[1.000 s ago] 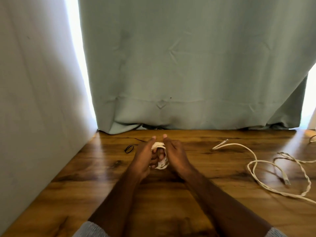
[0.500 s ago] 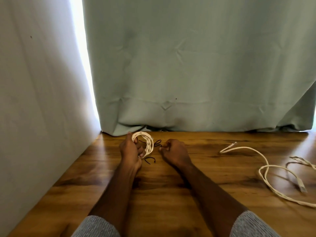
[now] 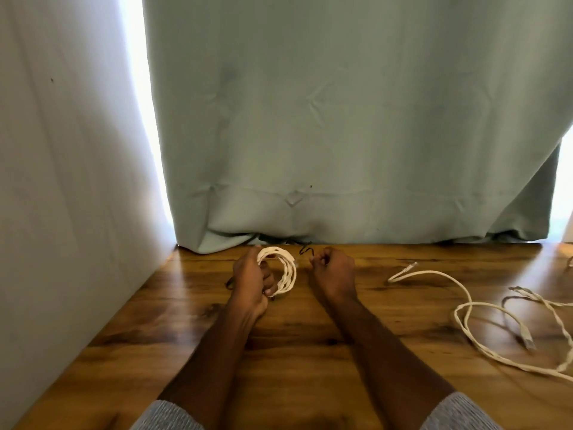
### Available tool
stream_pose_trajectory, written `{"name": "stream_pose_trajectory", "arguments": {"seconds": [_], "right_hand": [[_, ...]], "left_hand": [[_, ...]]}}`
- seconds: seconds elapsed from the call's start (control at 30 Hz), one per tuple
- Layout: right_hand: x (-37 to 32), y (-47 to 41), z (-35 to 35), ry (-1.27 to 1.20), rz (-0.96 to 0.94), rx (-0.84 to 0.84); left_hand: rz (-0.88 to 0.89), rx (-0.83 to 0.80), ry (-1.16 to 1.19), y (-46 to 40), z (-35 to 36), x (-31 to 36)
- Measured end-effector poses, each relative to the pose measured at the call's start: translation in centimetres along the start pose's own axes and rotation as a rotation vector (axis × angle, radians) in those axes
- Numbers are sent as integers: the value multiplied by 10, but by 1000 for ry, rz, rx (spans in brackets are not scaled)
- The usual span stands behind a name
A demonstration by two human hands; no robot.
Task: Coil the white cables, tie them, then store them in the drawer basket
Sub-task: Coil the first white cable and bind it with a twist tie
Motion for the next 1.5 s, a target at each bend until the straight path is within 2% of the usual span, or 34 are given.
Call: {"name": "stream_pose_trajectory", "arguments": {"seconds": [0.2, 0.4, 0.5, 0.63, 0.73, 0.83, 1.0, 1.17, 1.5], "right_hand": [[4, 15, -55, -180, -144, 76], [9, 16, -75, -221, -148, 71], [10, 14, -79, -200, -162, 55], [4, 12, -78, -172, -174, -84], [2, 11, -73, -112, -180, -192], [2, 13, -71, -117, -151, -264], [-1, 12, -74, -218, -93, -207], [-1, 13, -77, -217, -50, -192], [3, 10, -85, -157, 29, -215]], "left_hand": [[2, -122, -295, 23, 40, -25], [312, -144, -531, 22, 79, -52], [343, -148, -512, 15, 84, -57], [348, -113, -454, 3, 82, -60], [292, -77, -397, -1, 80, -56], [253, -119, -392, -2, 77, -54], [334, -161, -479, -3, 71, -57], [375, -184, -505, -1, 69, -56], [280, -113, -448, -11, 64, -54]]}}
Point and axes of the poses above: each hand's wrist, its own y-axis away from the middle knuckle, its own z-axis out of the palm, x = y × z, the point moved 1 cm from there along -y, towards the middle knuckle, and after that the axes turned 5 degrees about -z, right-handed, at the moved point
